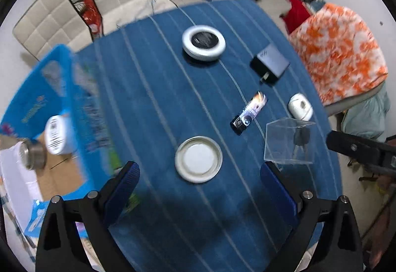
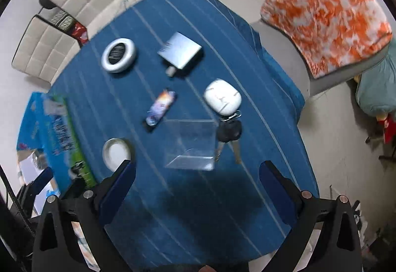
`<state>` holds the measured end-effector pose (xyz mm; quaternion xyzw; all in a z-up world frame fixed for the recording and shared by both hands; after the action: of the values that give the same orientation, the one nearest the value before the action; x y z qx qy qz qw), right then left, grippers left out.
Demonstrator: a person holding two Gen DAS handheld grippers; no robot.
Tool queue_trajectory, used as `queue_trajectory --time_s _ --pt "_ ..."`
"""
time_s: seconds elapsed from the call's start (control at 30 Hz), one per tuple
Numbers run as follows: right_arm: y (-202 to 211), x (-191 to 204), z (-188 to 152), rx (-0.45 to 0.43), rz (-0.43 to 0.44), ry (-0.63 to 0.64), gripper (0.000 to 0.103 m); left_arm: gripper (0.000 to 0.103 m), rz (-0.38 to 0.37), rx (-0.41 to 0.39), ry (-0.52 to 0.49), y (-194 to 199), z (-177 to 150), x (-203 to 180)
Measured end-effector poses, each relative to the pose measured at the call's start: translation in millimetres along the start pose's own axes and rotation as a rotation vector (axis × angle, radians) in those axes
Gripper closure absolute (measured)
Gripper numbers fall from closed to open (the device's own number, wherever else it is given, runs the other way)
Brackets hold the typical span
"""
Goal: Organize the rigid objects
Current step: 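Withdraw both grippers from the box back over the table, then grasp the small metal lid with left gripper while right gripper grasps the clear plastic cube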
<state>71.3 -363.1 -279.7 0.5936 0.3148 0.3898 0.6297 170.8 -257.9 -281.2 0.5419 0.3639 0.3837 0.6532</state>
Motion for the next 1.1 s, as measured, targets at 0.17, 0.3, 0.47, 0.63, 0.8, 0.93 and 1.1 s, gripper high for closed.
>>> queue_trajectory --time_s 0.17,0.3,0.47,0.63,0.8,0.93,1.1 --pt "-37.0 -16.3 15.2 0.042 0.021 -0.028 0.001 0.003 0.057 0.070 -0.012 -55.7 6.9 -9.7" --pt "-58.8 -9.7 25.1 0.069 0.063 -0.050 0.001 0.003 0.076 0.140 -0.004 -93.7 5.8 -9.0" --pt "-85.2 7.0 31.1 0.115 0.105 -0.063 0.001 0.013 0.056 0.106 0.008 -109.0 -0.3 -2.0" --pt "-107.6 19.0 33.2 0.133 0.052 -0.053 0.004 0.035 0.058 0.045 0.014 -97.4 -7.8 4.6" --pt "-124.1 22.0 33.1 0.136 -0.049 -0.054 0.034 0.041 0.057 0.059 0.003 -90.2 -8.1 5.2" --pt "-121.8 22.1 31.1 0.129 -0.041 -0.050 0.035 0.041 0.061 0.062 0.005 -87.0 -2.3 9.8" --pt "-107.1 18.3 24.6 0.118 -0.014 -0.030 0.036 0.041 0.026 0.058 0.016 -64.2 -9.1 9.4"
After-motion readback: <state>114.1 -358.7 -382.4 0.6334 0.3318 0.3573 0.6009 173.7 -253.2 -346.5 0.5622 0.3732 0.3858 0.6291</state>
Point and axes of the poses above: each gripper's, at about its wrist camera, not at the fingertips, and y roughly against the way its jaws point, x to its left, z to its top, the point moved 1 cm from there along -y, roughly the way its jaws point, and after that the axes turned 4 degrees about y, right-handed, at the moved point
